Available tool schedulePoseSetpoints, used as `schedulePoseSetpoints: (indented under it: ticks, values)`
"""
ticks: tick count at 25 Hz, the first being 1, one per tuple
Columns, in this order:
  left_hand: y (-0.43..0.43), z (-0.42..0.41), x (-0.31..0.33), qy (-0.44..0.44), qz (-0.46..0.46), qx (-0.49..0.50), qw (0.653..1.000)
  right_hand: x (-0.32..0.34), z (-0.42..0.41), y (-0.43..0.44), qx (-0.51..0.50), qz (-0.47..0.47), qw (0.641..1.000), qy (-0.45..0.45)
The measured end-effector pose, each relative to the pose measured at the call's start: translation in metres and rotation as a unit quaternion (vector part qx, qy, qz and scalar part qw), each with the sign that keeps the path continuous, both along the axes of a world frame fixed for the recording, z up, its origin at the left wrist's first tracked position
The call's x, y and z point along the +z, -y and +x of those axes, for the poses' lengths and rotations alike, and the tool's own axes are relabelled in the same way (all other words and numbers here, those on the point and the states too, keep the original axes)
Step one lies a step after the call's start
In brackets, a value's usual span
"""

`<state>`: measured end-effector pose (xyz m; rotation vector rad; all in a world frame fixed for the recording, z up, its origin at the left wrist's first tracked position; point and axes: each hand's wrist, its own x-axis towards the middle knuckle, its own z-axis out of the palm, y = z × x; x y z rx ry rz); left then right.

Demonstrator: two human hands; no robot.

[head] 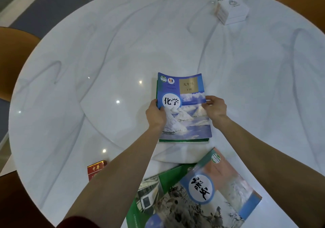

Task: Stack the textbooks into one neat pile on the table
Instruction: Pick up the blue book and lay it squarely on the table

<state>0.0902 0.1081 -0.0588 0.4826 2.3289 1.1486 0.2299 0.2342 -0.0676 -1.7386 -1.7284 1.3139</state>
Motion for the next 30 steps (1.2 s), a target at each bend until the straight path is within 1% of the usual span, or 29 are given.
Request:
schedulePoseSetpoints:
  ticks: [3,6,8,10,16,21,23,26,30]
  values:
    - [0.001,0.0,-0.004,-0.061,-0.043,-0.04,0.996,-0.004,0.0,0.0,0.035,0.035,0.997,0.066]
    - [0.006,0.0,-0.01,-0.113,-0.128,-0.075,0.983,-0.008,-0.001,0.002,0.065,0.066,0.987,0.128]
    - [0.01,0.001,-0.014,-0.121,-0.177,-0.093,0.972,-0.009,-0.001,0.005,0.082,0.074,0.982,0.152]
    - [0.011,0.001,-0.016,-0.119,-0.201,-0.11,0.966,-0.009,-0.002,0.006,0.084,0.071,0.981,0.162]
    - [0.009,-0.005,-0.015,-0.124,-0.236,-0.15,0.952,-0.004,-0.006,0.005,0.081,0.051,0.977,0.188]
    - [0.01,-0.007,-0.003,-0.132,-0.243,-0.173,0.945,0.004,-0.002,0.006,0.092,0.031,0.979,0.181]
    - [0.013,-0.008,0.006,-0.159,-0.236,-0.18,0.941,0.009,0.004,0.012,0.099,0.024,0.979,0.177]
    - [0.015,-0.004,0.019,-0.246,-0.244,-0.23,0.909,0.016,0.014,0.024,0.129,0.055,0.967,0.214]
    - [0.018,0.016,0.033,-0.321,-0.235,-0.308,0.864,0.029,0.028,0.043,0.187,0.122,0.94,0.258]
